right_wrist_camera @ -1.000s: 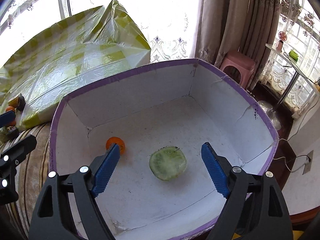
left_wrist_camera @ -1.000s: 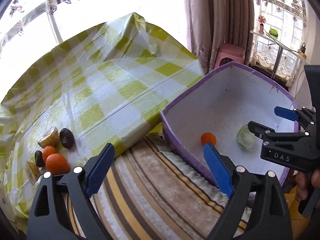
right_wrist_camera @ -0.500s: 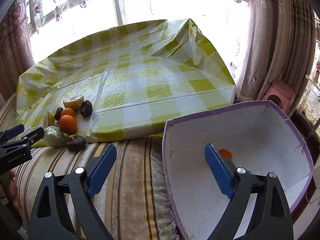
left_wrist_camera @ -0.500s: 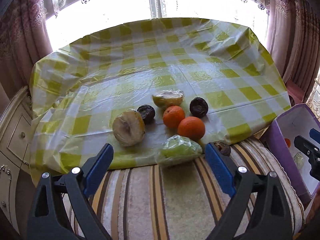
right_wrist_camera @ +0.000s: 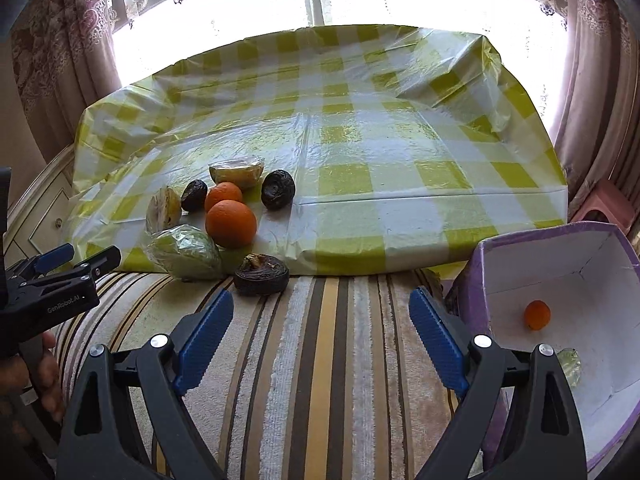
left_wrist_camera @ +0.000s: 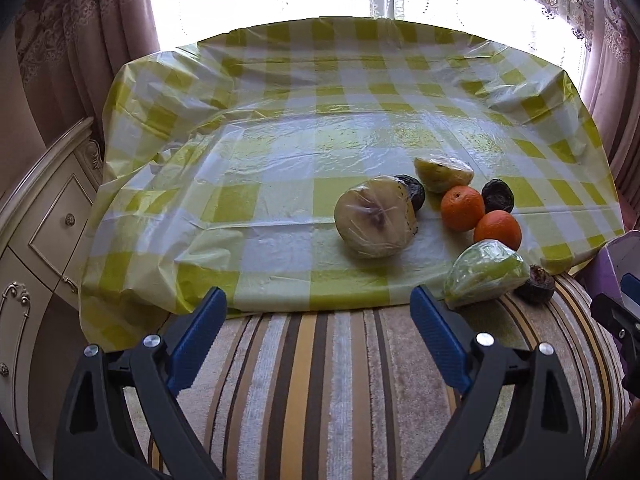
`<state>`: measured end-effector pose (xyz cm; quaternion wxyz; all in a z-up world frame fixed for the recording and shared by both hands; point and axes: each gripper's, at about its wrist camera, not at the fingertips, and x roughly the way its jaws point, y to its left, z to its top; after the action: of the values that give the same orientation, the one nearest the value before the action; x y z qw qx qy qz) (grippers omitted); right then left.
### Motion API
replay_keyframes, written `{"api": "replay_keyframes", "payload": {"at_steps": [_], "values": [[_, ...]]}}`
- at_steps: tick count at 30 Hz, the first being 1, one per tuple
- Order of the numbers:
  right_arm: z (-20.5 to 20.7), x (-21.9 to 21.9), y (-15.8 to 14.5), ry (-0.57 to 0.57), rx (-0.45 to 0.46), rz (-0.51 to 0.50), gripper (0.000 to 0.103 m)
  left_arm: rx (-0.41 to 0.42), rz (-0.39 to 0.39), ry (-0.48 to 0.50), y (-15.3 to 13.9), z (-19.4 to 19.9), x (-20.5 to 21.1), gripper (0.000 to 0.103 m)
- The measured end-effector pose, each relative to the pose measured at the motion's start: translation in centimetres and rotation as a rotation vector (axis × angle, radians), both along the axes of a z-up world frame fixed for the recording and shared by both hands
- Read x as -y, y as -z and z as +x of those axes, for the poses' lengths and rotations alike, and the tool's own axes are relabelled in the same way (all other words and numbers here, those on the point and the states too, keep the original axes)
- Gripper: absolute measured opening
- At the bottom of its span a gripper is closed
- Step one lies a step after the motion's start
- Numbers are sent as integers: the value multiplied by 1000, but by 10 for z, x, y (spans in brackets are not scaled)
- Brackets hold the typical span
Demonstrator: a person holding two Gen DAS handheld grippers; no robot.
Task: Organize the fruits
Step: 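Move both open tools back toward the fruit on the table, then grasp a green bagged fruit with the left tool while the right tool grasps a dark round fruit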
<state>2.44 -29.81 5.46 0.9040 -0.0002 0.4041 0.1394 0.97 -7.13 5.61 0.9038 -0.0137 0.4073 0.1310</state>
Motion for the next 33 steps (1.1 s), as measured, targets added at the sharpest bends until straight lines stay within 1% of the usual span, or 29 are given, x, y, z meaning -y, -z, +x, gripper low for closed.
{"api": "replay_keyframes", "payload": {"at_steps": [8, 18, 20, 23, 26, 28, 33], "values": [[6, -15, 7, -13, -15, -7, 87, -11, -20, -12, 6, 1, -13, 93], [17, -24, 13, -16, -23, 0, 87, -30, -31, -13, 13, 4, -17, 93], [20, -25, 14, -16, -29, 2, 87, -28, -44, -16, 13, 4, -20, 93], [24, -28, 16, -18, -34, 9, 87, -16, -91, -5, 13, 3, -26, 93], [27, -30, 18, -22, -39, 8, 87, 4, -168, 12, 13, 0, -34, 93], [29, -32, 19, -26, -44, 7, 87, 19, -204, 21, 12, -2, -37, 93], [35, -40, 25, -38, -69, -14, 87, 53, -329, 122, 7, -4, -33, 93]]}}
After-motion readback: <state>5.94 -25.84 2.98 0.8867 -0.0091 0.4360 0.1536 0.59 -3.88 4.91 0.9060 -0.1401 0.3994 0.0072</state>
